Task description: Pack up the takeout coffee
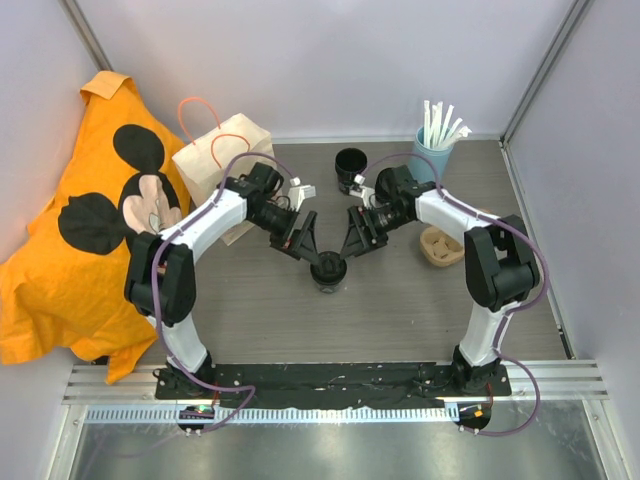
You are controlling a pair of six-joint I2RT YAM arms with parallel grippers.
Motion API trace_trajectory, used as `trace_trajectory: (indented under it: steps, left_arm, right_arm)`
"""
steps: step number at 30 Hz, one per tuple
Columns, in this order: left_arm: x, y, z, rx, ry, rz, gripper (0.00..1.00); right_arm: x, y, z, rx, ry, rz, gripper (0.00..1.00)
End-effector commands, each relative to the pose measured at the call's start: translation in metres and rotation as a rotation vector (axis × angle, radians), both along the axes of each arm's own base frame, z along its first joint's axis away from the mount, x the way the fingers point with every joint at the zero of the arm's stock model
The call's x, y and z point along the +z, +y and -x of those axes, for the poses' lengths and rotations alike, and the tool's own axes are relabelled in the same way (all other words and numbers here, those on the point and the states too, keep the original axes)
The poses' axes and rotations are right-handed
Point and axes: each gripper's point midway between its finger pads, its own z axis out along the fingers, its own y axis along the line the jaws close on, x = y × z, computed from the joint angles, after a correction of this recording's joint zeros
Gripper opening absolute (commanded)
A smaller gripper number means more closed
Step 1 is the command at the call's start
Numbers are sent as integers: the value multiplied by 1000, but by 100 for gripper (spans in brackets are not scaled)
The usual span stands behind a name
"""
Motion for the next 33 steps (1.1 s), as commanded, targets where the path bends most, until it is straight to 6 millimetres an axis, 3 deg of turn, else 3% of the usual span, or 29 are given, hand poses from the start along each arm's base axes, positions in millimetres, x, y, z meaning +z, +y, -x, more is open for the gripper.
trace_trajectory:
  steps: [1, 7, 18, 28, 31, 33]
  left_arm:
    - [34, -5, -13, -5, -85, 96, 99]
    - [58, 4, -20, 21, -137, 166, 100]
    - [119, 1, -29, -7, -308, 232, 100]
    - [152, 6, -28, -27, -507, 170, 100]
    - [173, 12, -30, -2, -588, 143, 100]
    - [197, 16, -28, 5, -647, 145, 100]
  right_arm:
    - [43, -16, -20, -39, -183, -23, 88]
    - [59, -26, -18, -15, -281, 13, 91]
    - [110, -47, -16, -20, -546, 80, 99]
    - [130, -56, -9, 63, -695, 118, 99]
    - [133, -53, -3, 100, -711, 124, 99]
    - [137, -51, -1, 113, -731, 124, 99]
